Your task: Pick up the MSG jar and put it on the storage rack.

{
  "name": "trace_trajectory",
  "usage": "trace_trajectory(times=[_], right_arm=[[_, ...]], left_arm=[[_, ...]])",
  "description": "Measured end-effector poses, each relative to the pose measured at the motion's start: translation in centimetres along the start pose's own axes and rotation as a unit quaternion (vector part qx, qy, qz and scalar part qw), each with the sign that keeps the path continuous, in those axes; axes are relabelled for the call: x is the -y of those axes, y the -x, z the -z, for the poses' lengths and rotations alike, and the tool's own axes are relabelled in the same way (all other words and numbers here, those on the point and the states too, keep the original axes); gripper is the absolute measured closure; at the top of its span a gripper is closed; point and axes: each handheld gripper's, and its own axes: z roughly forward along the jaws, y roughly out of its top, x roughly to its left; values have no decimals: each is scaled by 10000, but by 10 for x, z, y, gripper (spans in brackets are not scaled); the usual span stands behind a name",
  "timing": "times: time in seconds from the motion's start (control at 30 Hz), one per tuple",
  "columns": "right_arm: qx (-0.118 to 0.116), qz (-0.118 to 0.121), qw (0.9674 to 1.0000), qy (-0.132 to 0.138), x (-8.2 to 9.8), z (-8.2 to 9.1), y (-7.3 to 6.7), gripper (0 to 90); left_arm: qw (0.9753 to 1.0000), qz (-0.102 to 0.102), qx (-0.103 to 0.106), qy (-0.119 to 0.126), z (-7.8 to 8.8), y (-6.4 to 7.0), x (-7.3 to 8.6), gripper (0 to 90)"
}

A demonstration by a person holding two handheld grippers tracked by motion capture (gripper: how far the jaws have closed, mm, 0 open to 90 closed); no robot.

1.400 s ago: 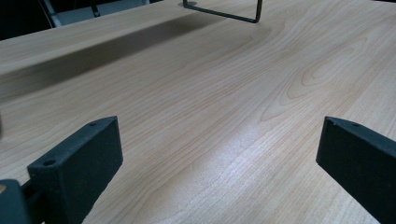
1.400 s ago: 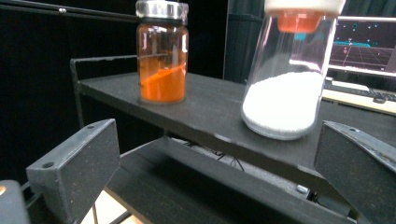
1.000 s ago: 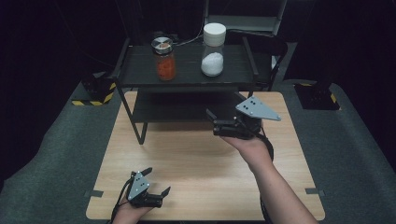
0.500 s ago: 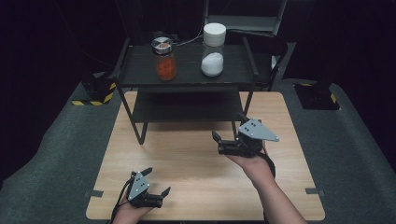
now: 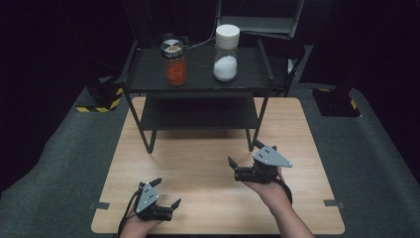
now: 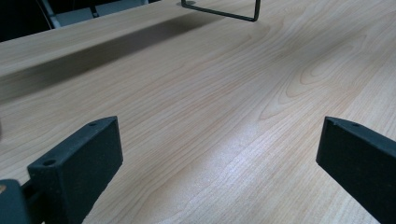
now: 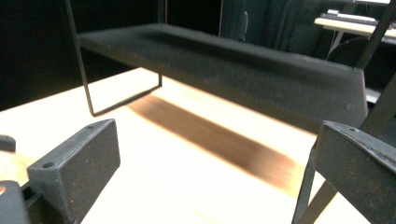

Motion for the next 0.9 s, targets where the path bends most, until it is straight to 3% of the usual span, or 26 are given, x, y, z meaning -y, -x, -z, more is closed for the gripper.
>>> trace_trajectory(times=[0.27, 0.5, 0.7, 0.9], right_arm=[[94, -12, 9989, -449, 38, 3, -3, 3], [257, 58, 9941, -1056, 71, 6, -6, 4], [376, 128, 9907, -1304, 82, 8, -8, 5], [407, 171, 9906, -1298, 82, 9, -10, 5]], left_arm=[[10000, 17, 9, 20, 0, 0, 1, 6], [10000, 12, 16, 42, 1, -1, 2, 6], [10000, 5, 7, 44, 1, 0, 2, 6], [10000, 6, -11, 52, 1, 1, 2, 6]])
